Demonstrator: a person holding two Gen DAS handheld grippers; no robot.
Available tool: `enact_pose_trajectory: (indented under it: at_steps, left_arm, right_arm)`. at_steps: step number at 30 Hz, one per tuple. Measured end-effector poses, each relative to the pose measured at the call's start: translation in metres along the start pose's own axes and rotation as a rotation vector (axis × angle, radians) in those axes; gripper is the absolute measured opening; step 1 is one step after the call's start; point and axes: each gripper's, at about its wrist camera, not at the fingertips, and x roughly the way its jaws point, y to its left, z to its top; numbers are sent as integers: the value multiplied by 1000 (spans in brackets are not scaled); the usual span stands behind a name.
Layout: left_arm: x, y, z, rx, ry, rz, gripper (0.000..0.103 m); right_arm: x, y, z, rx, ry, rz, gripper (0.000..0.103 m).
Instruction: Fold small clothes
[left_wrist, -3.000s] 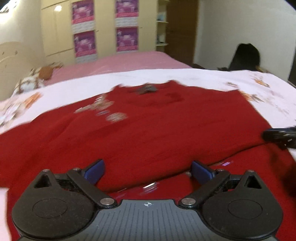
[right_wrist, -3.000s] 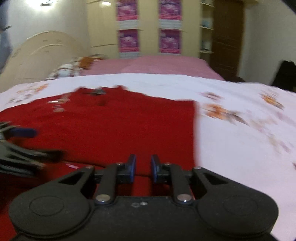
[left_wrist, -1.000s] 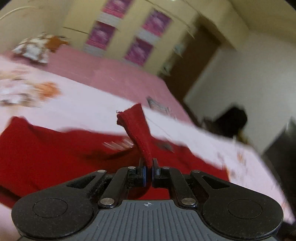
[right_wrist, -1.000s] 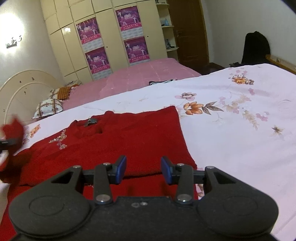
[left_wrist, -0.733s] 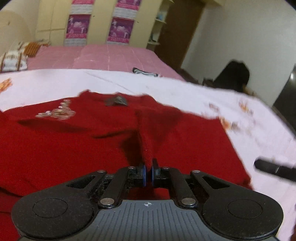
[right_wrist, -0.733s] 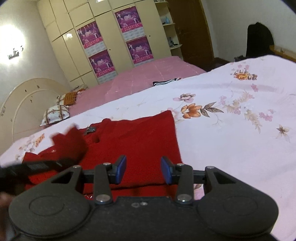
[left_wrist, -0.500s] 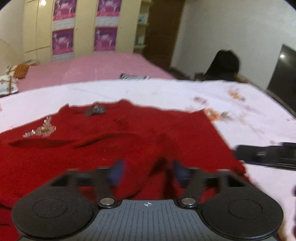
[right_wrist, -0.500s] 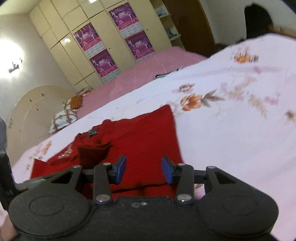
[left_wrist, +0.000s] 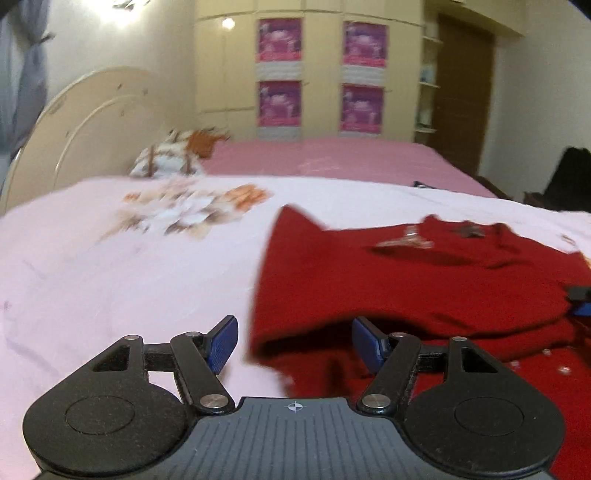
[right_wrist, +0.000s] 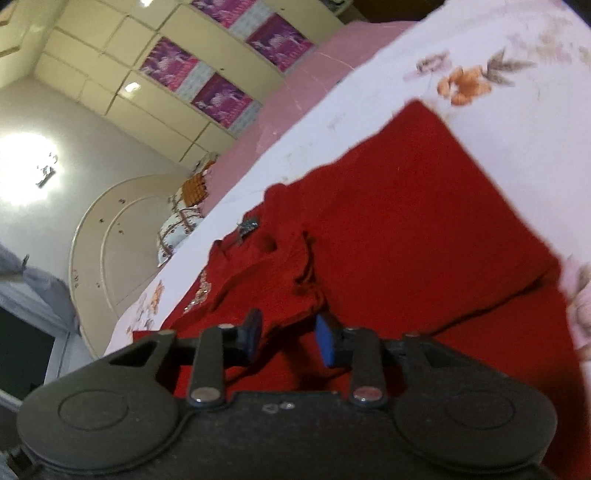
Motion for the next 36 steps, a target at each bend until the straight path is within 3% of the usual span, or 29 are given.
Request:
enact_pose_trajectory:
  at_steps: [2, 5, 9, 10, 12, 13, 15, 22, 26, 32, 34, 36]
  left_arm:
    - [6, 7, -5, -8, 13, -23, 68]
    - [17, 6, -10, 8, 37, -33, 68]
    - [24, 11, -16, -6, 50, -66, 65]
    - [25, 9, -17, 3, 44, -79, 59]
    - [30, 5, -17, 37, 46, -89, 33]
    - [31, 4, -17, 45, 50, -103, 28]
    - [34, 1, -16, 59, 55, -131, 5]
    - [13, -11, -15, 94, -25, -130, 4]
    - [20, -15, -28, 116, 28, -117, 4]
    - [12, -5, -31, 123, 23, -114, 7]
    - [4, 7, -30, 84, 9, -111, 17]
    - [-4, 12, -22, 31, -36, -111, 40]
  right_arm:
    - [4, 5, 0, -19, -19, -20, 21]
    - [2, 17, 1, -88, -49, -52, 5]
    - [-26, 36, 4, -223, -125, -76, 5]
    - [-34, 39, 4, -261, -143, -88, 5]
    - [-50, 40, 4, -312, -166, -119, 5]
    - [-51, 39, 6, -321, -166, -133, 5]
    - [-52, 32, 7, -332, -158, -180, 5]
    - [-54, 21, 9, -325, -191, -206, 5]
    - [-52, 7, 10, -290, -185, -223, 5]
    - [-37, -15, 7, -267, -130, -258, 5]
    - [-36, -18, 5, -270, -125, -254, 5]
    - [-37, -17, 6, -288, -127, -246, 5]
